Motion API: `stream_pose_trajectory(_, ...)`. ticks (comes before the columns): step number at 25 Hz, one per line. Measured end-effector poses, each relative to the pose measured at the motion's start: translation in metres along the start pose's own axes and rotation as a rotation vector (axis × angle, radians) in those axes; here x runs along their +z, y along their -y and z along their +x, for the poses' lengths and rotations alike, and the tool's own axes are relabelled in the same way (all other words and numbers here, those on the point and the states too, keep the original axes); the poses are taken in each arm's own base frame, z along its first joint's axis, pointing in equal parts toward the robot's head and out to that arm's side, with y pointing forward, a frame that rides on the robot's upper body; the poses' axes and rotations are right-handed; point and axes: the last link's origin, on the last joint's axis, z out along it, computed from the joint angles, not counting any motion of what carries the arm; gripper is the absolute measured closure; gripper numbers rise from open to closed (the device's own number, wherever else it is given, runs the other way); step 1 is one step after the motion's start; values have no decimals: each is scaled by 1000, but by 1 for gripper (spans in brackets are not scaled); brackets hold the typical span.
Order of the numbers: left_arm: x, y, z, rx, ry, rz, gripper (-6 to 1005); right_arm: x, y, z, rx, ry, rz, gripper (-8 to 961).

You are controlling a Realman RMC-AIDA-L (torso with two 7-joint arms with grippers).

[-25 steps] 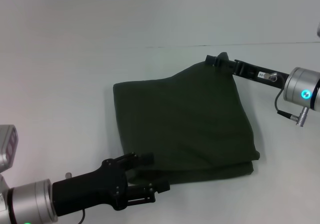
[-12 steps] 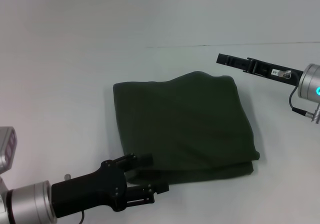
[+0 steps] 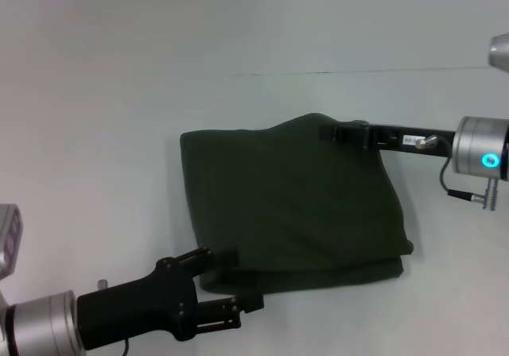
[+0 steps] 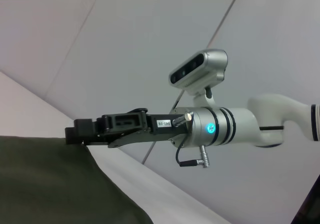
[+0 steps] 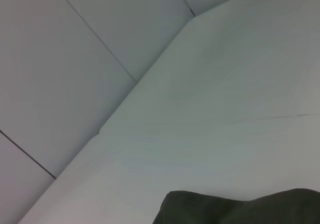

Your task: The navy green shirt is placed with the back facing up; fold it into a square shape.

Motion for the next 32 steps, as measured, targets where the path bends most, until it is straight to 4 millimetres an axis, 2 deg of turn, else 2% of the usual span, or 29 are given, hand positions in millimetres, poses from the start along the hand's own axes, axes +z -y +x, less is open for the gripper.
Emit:
stream_pose_trajectory(11,-3,-1,-3,14,1,5,99,44,-1,16,-114,-89,176,684)
stream_pose_trajectory(16,-3,-1,-3,14,2,8,98,57,2,17,-186,-105,249,916)
stream_pose_trajectory(19,-3,-1,-4,13,-1,14,98,59,1,14,-222,-81,253,954)
stream_pose_trajectory(26,-3,0,-3,14,-3,18,99,53,-7,-6,-225,61,170,950)
stream_pose_trajectory(32,-2,0,-2,10,-6,10,99,55,-1,-7,-239,35,226,946)
